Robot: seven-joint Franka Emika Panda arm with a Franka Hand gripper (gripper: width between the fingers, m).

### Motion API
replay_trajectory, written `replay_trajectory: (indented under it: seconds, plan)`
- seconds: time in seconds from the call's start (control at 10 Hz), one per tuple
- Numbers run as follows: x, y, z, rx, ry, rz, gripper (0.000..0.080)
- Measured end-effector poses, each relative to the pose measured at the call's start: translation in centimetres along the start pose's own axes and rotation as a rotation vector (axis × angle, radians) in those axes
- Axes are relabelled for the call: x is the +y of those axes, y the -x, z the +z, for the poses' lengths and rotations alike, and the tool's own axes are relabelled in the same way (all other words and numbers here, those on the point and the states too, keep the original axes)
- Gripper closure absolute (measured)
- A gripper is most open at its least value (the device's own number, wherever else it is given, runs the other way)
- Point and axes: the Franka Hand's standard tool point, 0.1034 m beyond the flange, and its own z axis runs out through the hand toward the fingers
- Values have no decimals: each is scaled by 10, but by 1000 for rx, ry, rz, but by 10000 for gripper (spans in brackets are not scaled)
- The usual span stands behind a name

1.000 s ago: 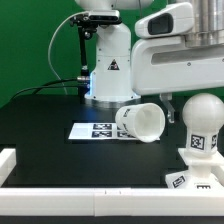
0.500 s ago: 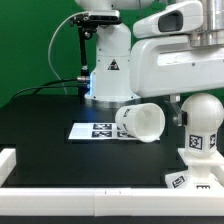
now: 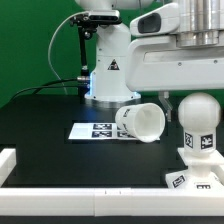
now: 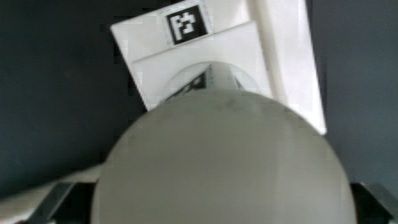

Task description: Assemble lamp

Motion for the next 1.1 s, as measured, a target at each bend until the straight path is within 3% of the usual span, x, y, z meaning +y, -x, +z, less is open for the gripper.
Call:
replay_trajectory:
  seconds: [0.2,0.3,0.4,0.5,0.6,0.8,1.0,1.1]
  plan:
    - [-3,9,2,-33,16,341,226]
    - [-4,10,2,-36,8,482,225]
    - [0,10,3,-44,-25,639,225]
    - [0,11,4,-51,-32,680,225]
    - [-1,11,4,-52,-32,654,225]
    - [-5,13,3,-46,-35,485,115]
    - [-12,21,4,-53,-12,43,102]
    - [-18,24,3,-51,-10,-12,102]
